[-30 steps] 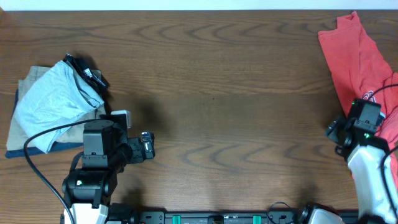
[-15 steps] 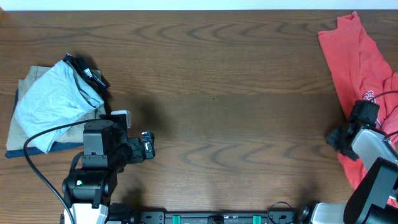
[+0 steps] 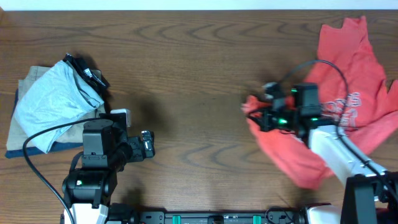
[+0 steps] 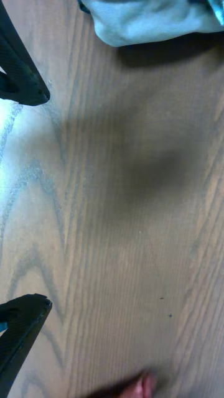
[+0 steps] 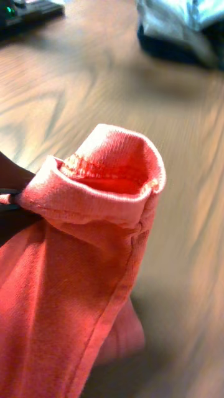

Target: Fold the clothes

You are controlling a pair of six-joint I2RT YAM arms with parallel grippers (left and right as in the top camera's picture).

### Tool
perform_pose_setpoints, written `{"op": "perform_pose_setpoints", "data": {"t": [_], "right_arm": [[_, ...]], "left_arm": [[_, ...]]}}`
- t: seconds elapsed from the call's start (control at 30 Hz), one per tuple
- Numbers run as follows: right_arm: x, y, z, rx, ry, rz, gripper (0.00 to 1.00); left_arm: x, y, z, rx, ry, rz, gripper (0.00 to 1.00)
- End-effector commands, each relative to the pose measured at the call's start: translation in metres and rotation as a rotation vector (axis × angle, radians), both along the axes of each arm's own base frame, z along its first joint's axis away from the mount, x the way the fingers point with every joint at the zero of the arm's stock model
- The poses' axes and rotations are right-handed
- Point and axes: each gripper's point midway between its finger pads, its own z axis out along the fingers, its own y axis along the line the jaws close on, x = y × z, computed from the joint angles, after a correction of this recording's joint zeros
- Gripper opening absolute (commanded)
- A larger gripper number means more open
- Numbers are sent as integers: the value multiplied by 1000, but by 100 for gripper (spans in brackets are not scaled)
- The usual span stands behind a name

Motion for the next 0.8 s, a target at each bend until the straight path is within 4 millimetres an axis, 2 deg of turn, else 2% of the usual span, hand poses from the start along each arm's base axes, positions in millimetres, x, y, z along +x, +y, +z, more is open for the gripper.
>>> {"op": "perform_pose_setpoints", "data": {"t": [0.0, 0.07, 0.13, 0.17, 0.2, 0.23, 0.33, 0.4, 0.5, 0.57, 0.63, 0.77], "right_arm": [[-3, 41, 18, 53, -13, 21, 7], [-1, 55, 20, 20, -67, 23, 20], [0, 60, 15, -41, -99, 10, 41], [1, 56, 10, -82, -103, -7, 68], [3, 49, 5, -123, -100, -37, 89], [6, 39, 0, -163, -92, -75, 99], [13, 7, 0, -229, -81, -168, 99], [17, -16, 7, -254, -88, -226, 99], [18, -62, 21, -305, -91, -349, 99], [14, -95, 28, -338, -78, -447, 99], [7, -117, 34, -345, -57, -512, 99], [-11, -148, 40, -354, -9, -605, 99]], "left_arm": [[5, -1, 10, -12, -28, 2, 98], [6, -1, 11, -12, -37, 2, 98], [8, -1, 13, -12, -47, 2, 98], [10, -1, 14, -13, -54, 2, 98], [11, -1, 15, -13, -60, 2, 98], [11, -1, 15, -13, -62, 2, 98], [13, -1, 17, -14, -74, 1, 97], [16, -3, 21, -31, -91, 4, 98], [24, -4, 28, -103, -110, 75, 98], [31, -7, 32, -156, -123, 102, 98], [37, -17, 35, -193, -136, 62, 98], [52, -40, 28, -254, -108, -21, 98]]}}
